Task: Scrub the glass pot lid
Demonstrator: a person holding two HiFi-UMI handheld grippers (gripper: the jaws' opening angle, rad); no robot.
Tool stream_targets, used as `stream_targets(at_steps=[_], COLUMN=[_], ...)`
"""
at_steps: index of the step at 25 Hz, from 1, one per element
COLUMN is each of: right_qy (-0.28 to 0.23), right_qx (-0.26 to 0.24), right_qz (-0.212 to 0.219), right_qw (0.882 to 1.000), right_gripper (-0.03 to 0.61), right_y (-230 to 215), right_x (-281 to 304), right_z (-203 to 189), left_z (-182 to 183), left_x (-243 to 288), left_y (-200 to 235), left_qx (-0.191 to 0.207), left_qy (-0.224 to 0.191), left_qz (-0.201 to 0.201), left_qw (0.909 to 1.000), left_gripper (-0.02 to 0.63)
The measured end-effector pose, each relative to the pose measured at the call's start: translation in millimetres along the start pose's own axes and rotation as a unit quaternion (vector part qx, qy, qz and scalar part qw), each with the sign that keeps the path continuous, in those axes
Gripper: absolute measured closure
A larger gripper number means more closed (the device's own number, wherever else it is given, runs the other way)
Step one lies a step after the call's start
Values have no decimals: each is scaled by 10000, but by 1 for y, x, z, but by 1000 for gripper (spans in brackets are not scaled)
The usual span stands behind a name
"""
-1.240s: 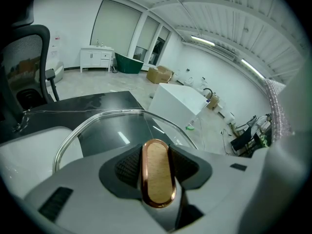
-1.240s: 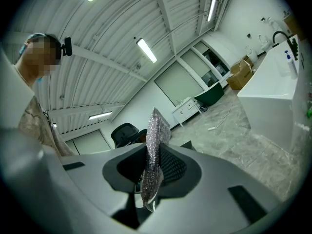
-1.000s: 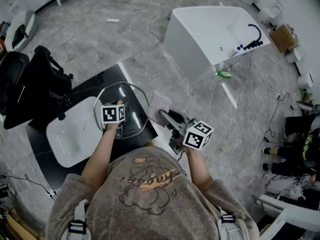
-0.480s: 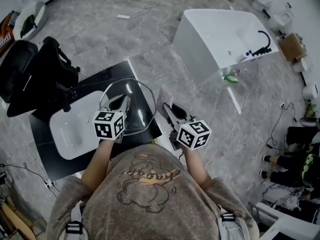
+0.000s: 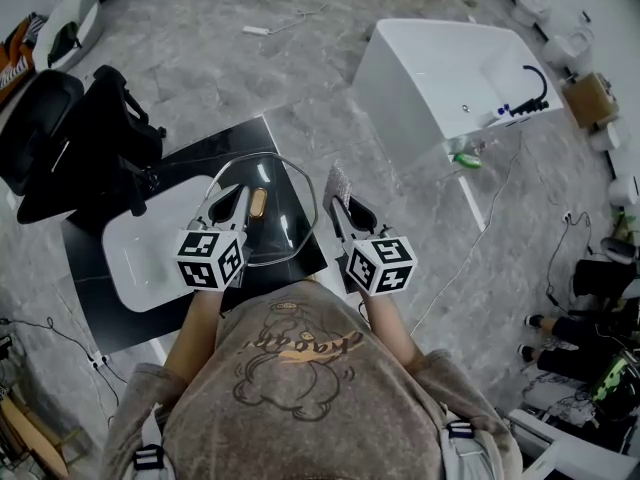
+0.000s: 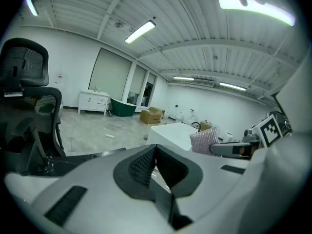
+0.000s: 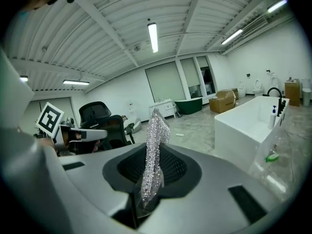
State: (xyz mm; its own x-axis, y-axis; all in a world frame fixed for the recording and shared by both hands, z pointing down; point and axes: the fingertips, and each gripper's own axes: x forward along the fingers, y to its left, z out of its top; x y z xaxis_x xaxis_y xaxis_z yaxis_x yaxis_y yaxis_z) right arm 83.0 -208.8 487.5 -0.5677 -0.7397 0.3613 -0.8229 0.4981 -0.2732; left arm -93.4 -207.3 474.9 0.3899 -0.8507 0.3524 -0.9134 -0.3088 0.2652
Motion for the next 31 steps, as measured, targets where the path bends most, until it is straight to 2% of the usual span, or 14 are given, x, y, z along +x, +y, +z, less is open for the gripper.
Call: stream_targets(at_steps=[8, 31], right_qy=[-61, -21], right_qx=[-215, -307], right_qz=[-206, -249], right_qw=[9995, 9992], right_gripper=[499, 497], right_y=[-2, -5], right_x=[3, 0], right_z=[3, -1], left_z=[-3, -24], left_x=[2, 1], left_y=[3, 10], left_qx=[-114, -219], left_qy=[13, 285], left_qz=[-1, 119], left_qw=[9999, 9993], left_gripper=[595, 595])
